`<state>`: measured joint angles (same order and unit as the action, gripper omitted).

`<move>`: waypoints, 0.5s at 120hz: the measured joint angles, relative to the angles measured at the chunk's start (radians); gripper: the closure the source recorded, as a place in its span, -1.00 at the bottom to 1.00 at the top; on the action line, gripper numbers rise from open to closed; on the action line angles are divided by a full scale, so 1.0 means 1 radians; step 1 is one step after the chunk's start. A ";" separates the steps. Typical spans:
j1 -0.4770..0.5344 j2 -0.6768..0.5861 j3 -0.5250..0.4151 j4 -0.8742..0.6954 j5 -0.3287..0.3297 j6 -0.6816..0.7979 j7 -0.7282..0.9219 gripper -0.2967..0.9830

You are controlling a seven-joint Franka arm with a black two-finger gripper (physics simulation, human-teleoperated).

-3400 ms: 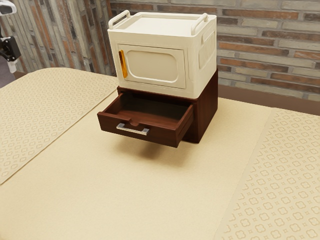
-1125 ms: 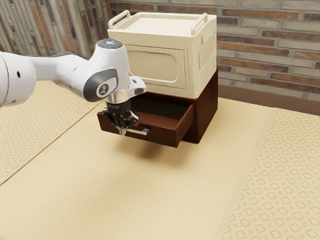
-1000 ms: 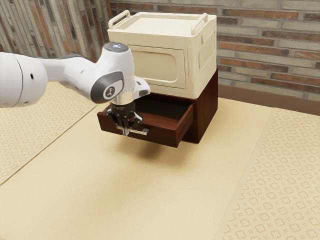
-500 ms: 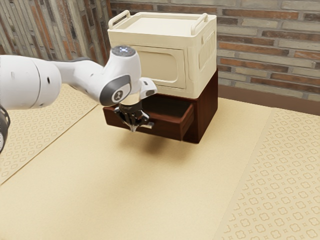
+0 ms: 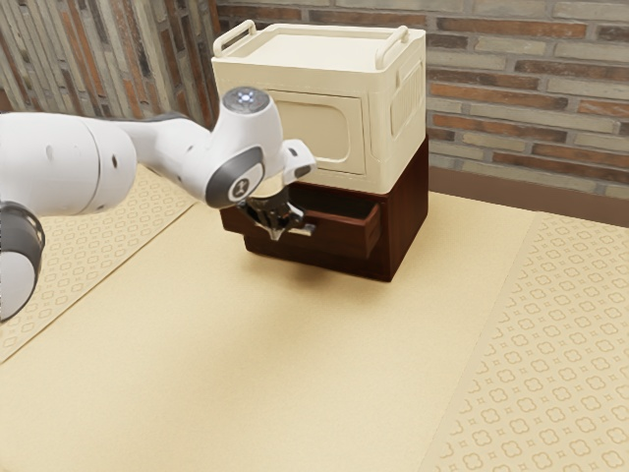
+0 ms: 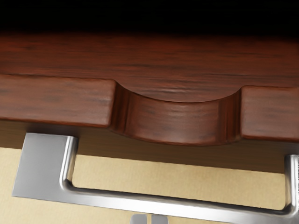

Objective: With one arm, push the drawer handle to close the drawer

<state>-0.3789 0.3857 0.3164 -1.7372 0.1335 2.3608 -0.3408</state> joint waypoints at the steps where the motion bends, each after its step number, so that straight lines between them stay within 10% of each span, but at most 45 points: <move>1: 0.000 0.001 0.000 0.000 0.000 0.002 0.000 0.69; 60: 0.029 0.095 -0.005 0.100 0.001 0.075 -0.002 0.69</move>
<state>-0.3501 0.4806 0.3109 -1.6375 0.1346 2.4360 -0.3428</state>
